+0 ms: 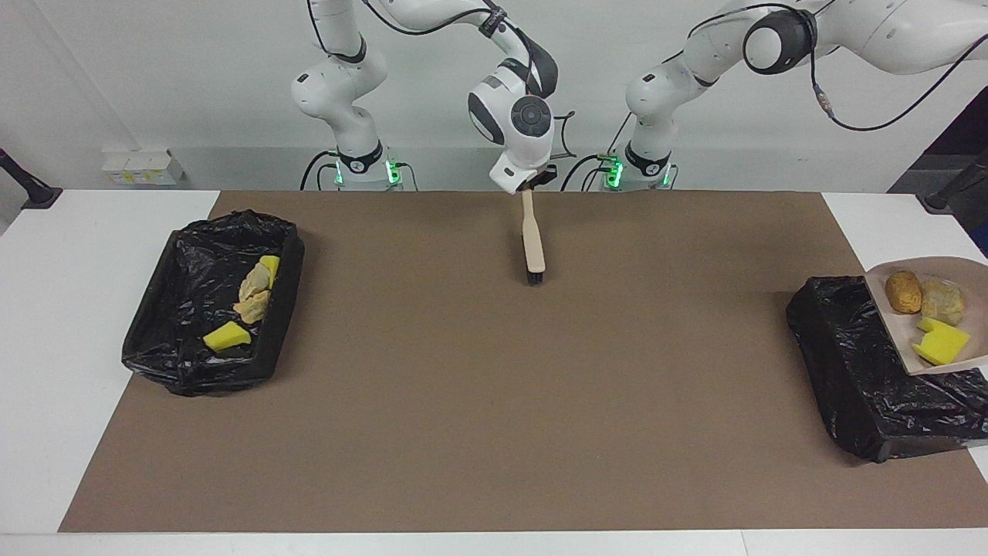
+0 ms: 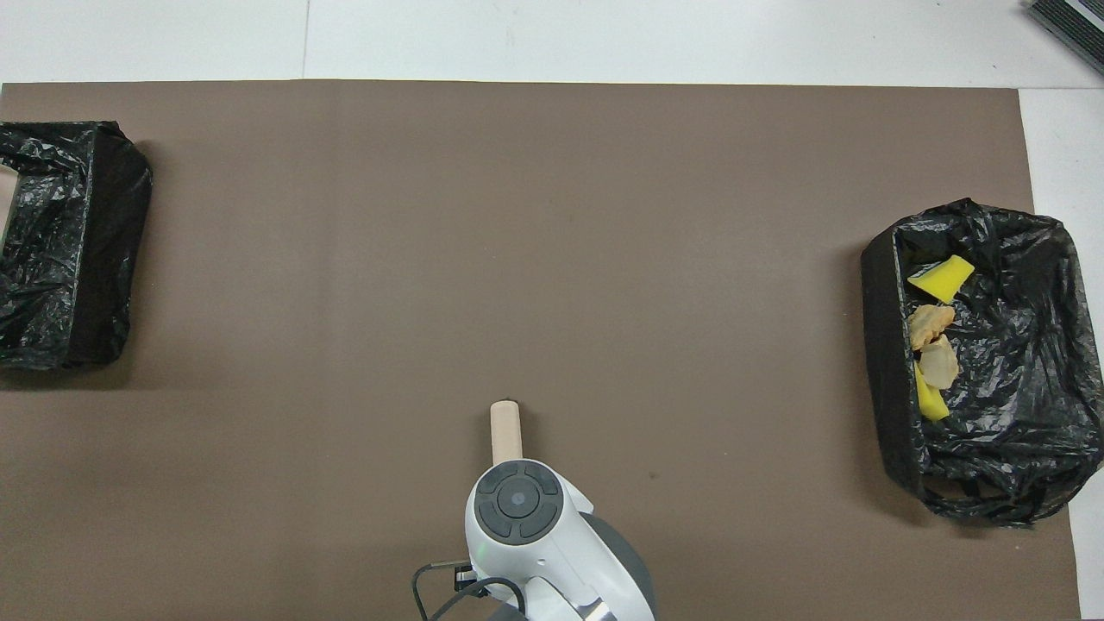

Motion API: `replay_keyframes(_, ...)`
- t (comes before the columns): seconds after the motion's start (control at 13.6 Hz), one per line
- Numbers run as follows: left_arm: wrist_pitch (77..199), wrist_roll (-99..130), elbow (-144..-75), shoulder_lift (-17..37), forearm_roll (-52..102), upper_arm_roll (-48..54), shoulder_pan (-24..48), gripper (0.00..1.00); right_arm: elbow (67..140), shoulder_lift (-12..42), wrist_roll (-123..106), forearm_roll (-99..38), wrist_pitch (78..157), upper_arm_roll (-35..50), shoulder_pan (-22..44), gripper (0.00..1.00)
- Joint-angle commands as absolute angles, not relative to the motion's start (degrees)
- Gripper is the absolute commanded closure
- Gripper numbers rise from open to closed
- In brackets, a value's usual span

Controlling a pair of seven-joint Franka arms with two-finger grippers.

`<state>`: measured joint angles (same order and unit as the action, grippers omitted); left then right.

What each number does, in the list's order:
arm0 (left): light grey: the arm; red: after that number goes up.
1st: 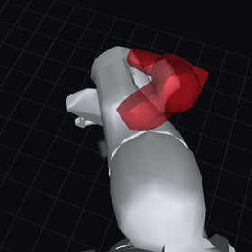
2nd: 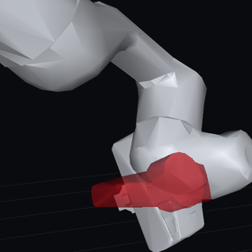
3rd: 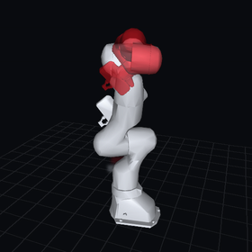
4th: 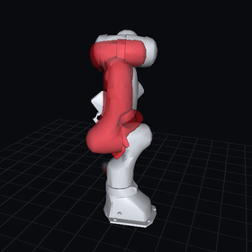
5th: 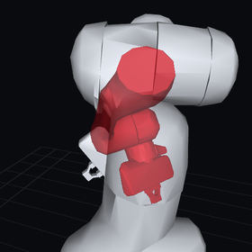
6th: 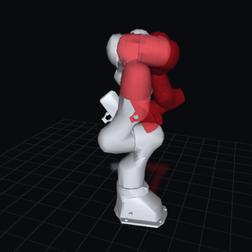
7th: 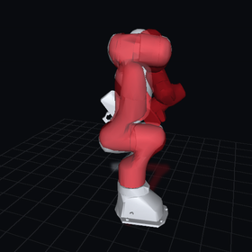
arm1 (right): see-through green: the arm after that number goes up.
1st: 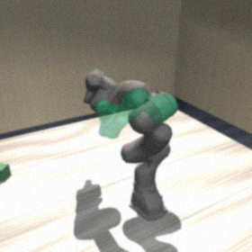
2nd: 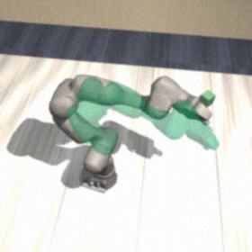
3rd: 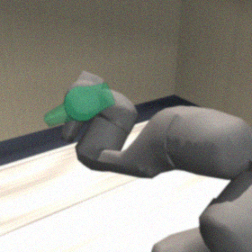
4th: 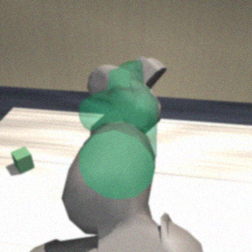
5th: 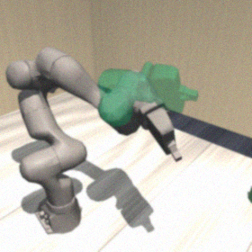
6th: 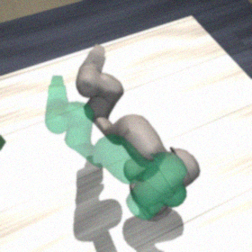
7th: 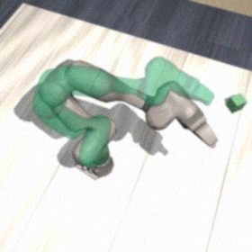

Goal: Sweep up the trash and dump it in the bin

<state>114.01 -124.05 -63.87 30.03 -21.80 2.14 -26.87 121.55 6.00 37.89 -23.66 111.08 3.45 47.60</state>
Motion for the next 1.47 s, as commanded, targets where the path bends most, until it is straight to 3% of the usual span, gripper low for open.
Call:
replay_keyframes(0.0, 115.31, -123.84, -61.61, 31.38, -25.30, 1.23, -26.81, 1.00, 123.49, 4.83, 35.86, -24.17, 112.14, 3.43, 45.18, 1.00)
replay_keyframes(0.59, 115.66, -117.95, -61.52, 29.97, -33.31, -0.61, -24.00, 1.00, 123.49, 5.27, 34.28, -24.08, 114.08, 3.43, 44.30, 1.00)
replay_keyframes(0.66, 115.66, -117.95, -61.61, 29.19, -33.40, -0.79, -23.91, 1.00, 123.49, 5.36, 34.36, -24.08, 114.08, 3.43, 44.30, 0.90)
replay_keyframes(0.74, 115.49, -117.95, -61.61, 28.57, -33.40, -0.79, -23.91, 1.00, 123.49, 5.27, 34.37, -24.08, 114.08, 3.43, 44.30, 0.61)
replay_keyframes(0.81, 115.23, -118.04, -61.61, 27.78, -33.40, -0.79, -23.91, 1.00, 123.40, 5.36, 34.37, -24.00, 114.08, 3.34, 44.30, 0.23)
replay_keyframes(0.88, 114.79, -118.21, -61.70, 27.08, -33.40, -0.79, -23.91, 1.00, 123.31, 5.27, 34.37, -23.73, 114.00, 3.43, 44.38, 0.00)
replay_keyframes(1.4, 114.44, -118.04, -62.14, 24.44, -38.24, -0.09, -22.42, 1.00, 121.38, 3.34, 34.37, -18.21, 113.64, 2.90, 43.77, 0.00)
